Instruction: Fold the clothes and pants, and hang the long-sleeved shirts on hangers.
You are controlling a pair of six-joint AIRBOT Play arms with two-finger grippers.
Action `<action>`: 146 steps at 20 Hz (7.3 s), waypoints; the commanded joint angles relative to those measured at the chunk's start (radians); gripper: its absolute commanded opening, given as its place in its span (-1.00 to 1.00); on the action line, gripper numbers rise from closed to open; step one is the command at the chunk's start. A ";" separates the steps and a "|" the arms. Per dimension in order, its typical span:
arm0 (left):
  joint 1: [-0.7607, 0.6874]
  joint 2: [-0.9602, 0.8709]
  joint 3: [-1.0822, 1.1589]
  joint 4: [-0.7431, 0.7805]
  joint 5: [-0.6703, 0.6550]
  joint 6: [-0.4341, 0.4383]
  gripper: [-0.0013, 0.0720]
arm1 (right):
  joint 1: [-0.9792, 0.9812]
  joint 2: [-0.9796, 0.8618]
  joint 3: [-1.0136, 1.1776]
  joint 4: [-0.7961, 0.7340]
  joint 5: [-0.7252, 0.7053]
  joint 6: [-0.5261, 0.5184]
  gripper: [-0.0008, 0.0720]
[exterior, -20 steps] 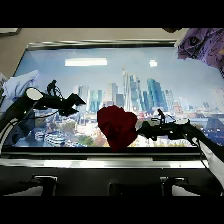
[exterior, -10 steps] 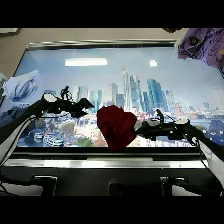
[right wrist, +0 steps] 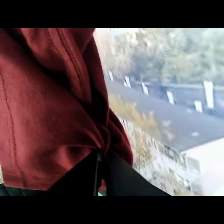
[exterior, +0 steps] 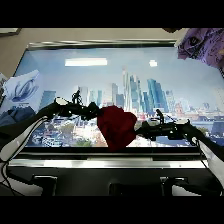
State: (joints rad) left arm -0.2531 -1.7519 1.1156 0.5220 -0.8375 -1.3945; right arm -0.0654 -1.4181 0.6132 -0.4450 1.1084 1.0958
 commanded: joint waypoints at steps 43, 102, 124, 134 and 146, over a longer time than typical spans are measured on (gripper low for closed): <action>0.195 -0.130 0.572 0.341 -0.244 -0.173 -0.92 | 0.000 -0.350 1.027 -0.264 0.015 0.351 -0.90; 0.532 0.911 0.864 0.517 -0.256 -0.286 -0.92 | -0.001 0.499 1.300 -0.704 0.199 0.447 -0.90; 0.312 -0.027 0.785 0.542 -0.145 -0.176 -0.92 | 0.002 -0.451 1.300 -0.600 0.286 0.611 -0.90; 0.252 -0.194 0.800 0.542 -0.195 -0.261 0.32 | 0.002 -0.615 1.300 -0.452 0.151 0.537 -0.40; 0.465 0.252 0.560 0.704 -0.592 -0.281 0.70 | -0.233 -0.156 1.144 -0.530 0.430 0.275 0.09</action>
State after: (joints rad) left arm 0.1699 -1.6325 1.8393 1.1805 -1.3678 -1.6783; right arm -0.2108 -1.6791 1.8545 -1.0046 1.4769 1.4311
